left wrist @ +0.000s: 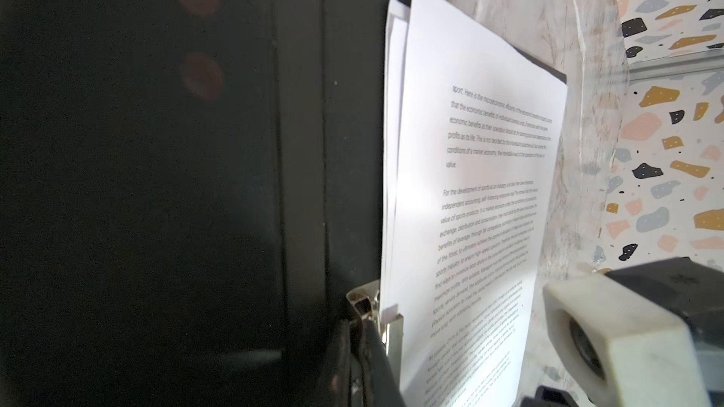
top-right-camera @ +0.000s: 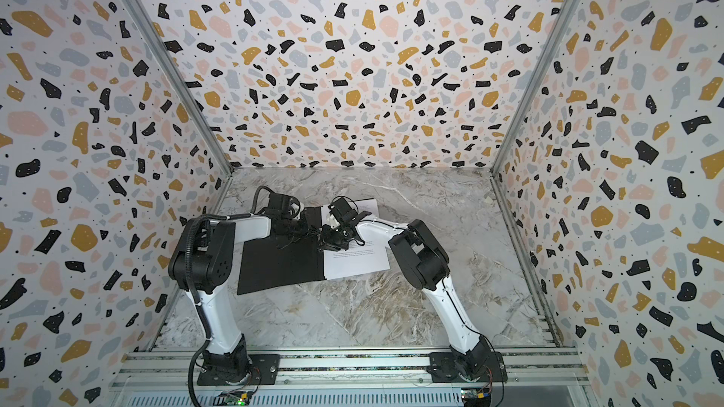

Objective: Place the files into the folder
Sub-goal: 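Press the clip lever with the right gripper to clamp the sheets, then withdraw both grippers from the clipped sheets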

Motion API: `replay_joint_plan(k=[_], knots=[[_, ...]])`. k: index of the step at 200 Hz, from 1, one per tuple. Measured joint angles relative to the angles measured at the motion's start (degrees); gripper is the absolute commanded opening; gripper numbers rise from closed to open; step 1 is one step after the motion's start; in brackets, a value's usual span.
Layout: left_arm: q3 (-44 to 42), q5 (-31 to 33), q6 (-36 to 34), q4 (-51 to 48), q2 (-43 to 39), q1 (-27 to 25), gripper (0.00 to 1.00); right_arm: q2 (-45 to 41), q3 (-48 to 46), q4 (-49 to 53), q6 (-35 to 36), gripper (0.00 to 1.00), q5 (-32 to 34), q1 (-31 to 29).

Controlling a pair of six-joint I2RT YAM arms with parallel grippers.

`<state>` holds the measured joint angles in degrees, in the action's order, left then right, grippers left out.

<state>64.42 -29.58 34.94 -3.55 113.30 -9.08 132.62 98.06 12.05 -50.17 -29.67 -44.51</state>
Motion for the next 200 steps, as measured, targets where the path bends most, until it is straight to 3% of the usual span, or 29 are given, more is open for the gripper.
replay_joint_plan(k=[36, 63, 91, 122, 161, 200], knots=[[2.47, 0.57, -1.29, -2.4, 0.76, 0.0, 0.15, -1.95, -2.05, -0.59, -0.57, 0.4, 1.03, -0.39], [4.28, 1.09, -2.34, -4.22, 1.42, 0.0, 0.22, -2.62, -2.36, 0.68, -0.63, 0.45, 1.03, 0.59], [6.27, 1.42, -3.93, -6.38, 1.49, -0.31, 0.48, -7.15, -6.71, 0.26, -0.04, 0.53, 2.25, 1.38], [9.29, 2.62, -6.78, -10.58, -0.15, -0.13, 0.75, -19.89, -18.01, -3.96, 2.27, 0.77, 3.41, 3.8], [10.03, 7.15, -10.78, -16.9, -10.97, 4.33, 0.92, -32.33, -29.59, -8.26, 10.93, 0.9, 5.75, 16.87], [0.44, 17.66, -15.37, -18.36, -20.96, 18.1, 1.0, -30.99, -38.14, -8.59, 19.21, 0.92, 7.45, 29.77]])
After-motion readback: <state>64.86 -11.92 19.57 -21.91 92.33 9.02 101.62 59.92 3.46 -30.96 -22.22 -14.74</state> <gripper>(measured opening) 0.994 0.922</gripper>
